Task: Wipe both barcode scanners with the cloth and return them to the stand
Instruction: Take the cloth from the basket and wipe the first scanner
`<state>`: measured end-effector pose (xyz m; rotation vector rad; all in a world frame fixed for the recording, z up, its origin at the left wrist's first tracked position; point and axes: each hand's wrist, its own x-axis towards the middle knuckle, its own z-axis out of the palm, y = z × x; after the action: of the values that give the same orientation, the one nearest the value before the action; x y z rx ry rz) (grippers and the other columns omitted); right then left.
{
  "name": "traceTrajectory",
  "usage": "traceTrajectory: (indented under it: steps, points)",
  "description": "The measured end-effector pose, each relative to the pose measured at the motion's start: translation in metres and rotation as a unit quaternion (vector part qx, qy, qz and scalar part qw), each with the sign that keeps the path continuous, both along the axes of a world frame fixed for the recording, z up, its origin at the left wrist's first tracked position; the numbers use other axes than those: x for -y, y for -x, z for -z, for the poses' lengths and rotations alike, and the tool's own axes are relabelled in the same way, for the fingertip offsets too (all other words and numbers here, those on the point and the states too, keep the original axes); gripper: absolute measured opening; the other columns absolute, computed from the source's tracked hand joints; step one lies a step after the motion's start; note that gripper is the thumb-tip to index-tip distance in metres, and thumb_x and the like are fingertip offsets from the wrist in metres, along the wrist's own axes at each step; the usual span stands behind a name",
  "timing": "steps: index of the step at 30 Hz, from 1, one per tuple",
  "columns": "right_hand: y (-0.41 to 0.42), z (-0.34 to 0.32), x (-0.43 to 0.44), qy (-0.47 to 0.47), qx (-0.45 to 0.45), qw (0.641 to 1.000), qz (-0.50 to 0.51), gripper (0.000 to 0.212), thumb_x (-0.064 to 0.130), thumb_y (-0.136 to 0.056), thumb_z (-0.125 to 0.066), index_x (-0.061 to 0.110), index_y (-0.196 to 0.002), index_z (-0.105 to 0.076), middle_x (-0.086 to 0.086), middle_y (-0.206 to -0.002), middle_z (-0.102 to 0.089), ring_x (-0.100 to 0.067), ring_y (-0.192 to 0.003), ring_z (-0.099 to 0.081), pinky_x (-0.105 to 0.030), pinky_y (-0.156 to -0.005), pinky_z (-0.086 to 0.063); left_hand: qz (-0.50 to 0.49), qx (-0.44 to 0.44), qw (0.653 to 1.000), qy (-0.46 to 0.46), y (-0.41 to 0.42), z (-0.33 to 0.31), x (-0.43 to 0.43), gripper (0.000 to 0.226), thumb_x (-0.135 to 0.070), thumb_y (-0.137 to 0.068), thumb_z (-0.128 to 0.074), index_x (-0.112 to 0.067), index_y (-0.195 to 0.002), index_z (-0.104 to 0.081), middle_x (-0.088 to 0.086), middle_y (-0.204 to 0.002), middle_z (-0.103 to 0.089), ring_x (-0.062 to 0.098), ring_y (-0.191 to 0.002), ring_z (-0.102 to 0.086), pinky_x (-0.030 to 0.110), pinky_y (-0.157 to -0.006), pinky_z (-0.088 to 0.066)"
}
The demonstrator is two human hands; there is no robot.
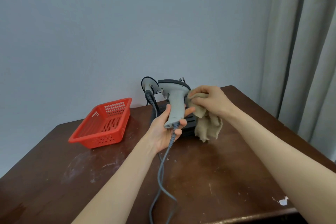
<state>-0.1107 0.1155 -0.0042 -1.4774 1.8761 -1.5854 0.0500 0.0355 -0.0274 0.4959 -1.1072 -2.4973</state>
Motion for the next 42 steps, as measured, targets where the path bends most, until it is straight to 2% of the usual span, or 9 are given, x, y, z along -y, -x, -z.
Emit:
traceTrajectory:
  steps: [3, 7, 12, 17, 24, 27, 35, 38, 42]
  points:
    - [-0.014, -0.003, -0.002, 0.023, 0.038, 0.996, -0.082, 0.015, 0.004, -0.08, -0.065, 0.018, -0.083, -0.069, 0.006, -0.08, -0.07, 0.0, -0.072, -0.064, -0.01, -0.07, -0.048, -0.003, 0.024, 1.0, -0.003, 0.003, -0.003, -0.001, 0.045, -0.043, -0.097, -0.035, -0.006, -0.111, -0.057, 0.008, -0.089, -0.064, 0.016, -0.054, -0.062, 0.02, -0.036, -0.047]
    - [0.001, 0.006, 0.005, -0.054, -0.083, 0.994, 0.048, 0.017, 0.01, -0.082, -0.062, 0.017, -0.095, -0.071, 0.011, -0.093, -0.066, -0.003, -0.09, -0.057, -0.017, -0.082, -0.042, -0.016, 0.035, 0.999, 0.024, 0.001, -0.002, -0.002, 0.045, -0.039, -0.098, -0.033, -0.004, -0.114, -0.058, 0.005, -0.085, -0.062, 0.015, -0.055, -0.062, 0.019, -0.038, -0.047]
    - [0.013, 0.013, 0.006, -0.003, 0.186, 0.979, 0.087, 0.042, 0.008, -0.083, -0.064, 0.01, -0.125, -0.057, -0.004, -0.112, -0.062, -0.016, -0.103, -0.06, -0.029, -0.091, -0.049, -0.04, 0.045, 0.996, 0.063, 0.001, -0.006, -0.002, 0.04, -0.033, -0.101, -0.031, -0.005, -0.118, -0.053, 0.004, -0.082, -0.068, 0.012, -0.056, -0.062, 0.017, -0.039, -0.045]
    - [0.011, 0.008, 0.008, 0.053, 0.366, 0.929, 0.031, 0.023, -0.004, -0.085, -0.06, -0.002, -0.108, -0.066, -0.012, -0.086, -0.068, -0.021, -0.077, -0.065, -0.033, -0.076, -0.056, -0.059, 0.071, 0.994, 0.063, 0.006, -0.01, -0.007, 0.038, -0.029, -0.101, -0.033, -0.001, -0.122, -0.049, 0.006, -0.07, -0.06, 0.01, -0.041, -0.048, 0.016, -0.028, -0.034]
    - [0.013, 0.002, 0.008, 0.072, 0.335, 0.939, -0.02, 0.017, -0.001, -0.089, -0.056, 0.012, -0.088, -0.067, -0.008, -0.085, -0.067, -0.018, -0.077, -0.063, -0.032, -0.076, -0.054, -0.07, 0.16, 0.951, 0.255, 0.01, -0.019, -0.01, 0.026, -0.027, -0.092, -0.057, -0.009, -0.11, -0.061, 0.001, -0.073, -0.058, 0.011, -0.05, -0.055, 0.022, -0.042, -0.048]
    - [0.021, 0.003, 0.009, 0.071, 0.325, 0.943, 0.029, 0.017, 0.002, -0.089, -0.055, 0.013, -0.089, -0.067, -0.007, -0.09, -0.068, -0.019, -0.084, -0.063, -0.033, -0.081, -0.053, -0.097, 0.154, 0.962, 0.203, 0.01, -0.022, -0.005, 0.017, -0.016, -0.09, -0.058, -0.007, -0.102, -0.065, 0.002, -0.077, -0.061, 0.011, -0.059, -0.058, 0.028, -0.057, -0.058]
    - [0.059, 0.028, 0.0, -0.074, 0.176, 0.962, 0.197, 0.018, 0.02, -0.093, -0.049, 0.012, -0.089, -0.064, -0.008, -0.087, -0.062, -0.022, -0.082, -0.056, -0.031, -0.069, -0.042, -0.09, 0.083, 0.985, 0.118, -0.004, -0.019, 0.005, 0.026, -0.009, -0.092, -0.039, -0.003, -0.115, -0.051, 0.008, -0.093, -0.074, 0.009, -0.049, -0.052, 0.02, -0.044, -0.047]
    - [0.059, 0.041, -0.008, -0.188, 0.171, 0.956, 0.147, 0.027, 0.017, -0.093, -0.053, 0.004, -0.116, -0.06, -0.009, -0.104, -0.061, -0.023, -0.094, -0.059, -0.031, -0.078, -0.046, -0.025, 0.042, 0.995, 0.082, -0.013, -0.018, 0.009, 0.033, -0.004, -0.087, -0.038, -0.004, -0.118, -0.047, 0.014, -0.113, -0.069, 0.012, -0.056, -0.057, 0.024, -0.054, -0.053]
    - [0.056, 0.053, -0.016, -0.31, 0.084, 0.941, 0.106, 0.056, 0.005, -0.083, -0.062, 0.003, -0.136, -0.045, -0.014, -0.13, -0.054, -0.026, -0.113, -0.056, -0.027, -0.086, -0.044, -0.027, 0.017, 0.996, 0.078, -0.015, -0.016, 0.009, 0.043, -0.002, -0.07, -0.048, -0.004, -0.112, -0.052, 0.005, -0.091, -0.062, 0.01, -0.052, -0.05, 0.022, -0.049, -0.048]
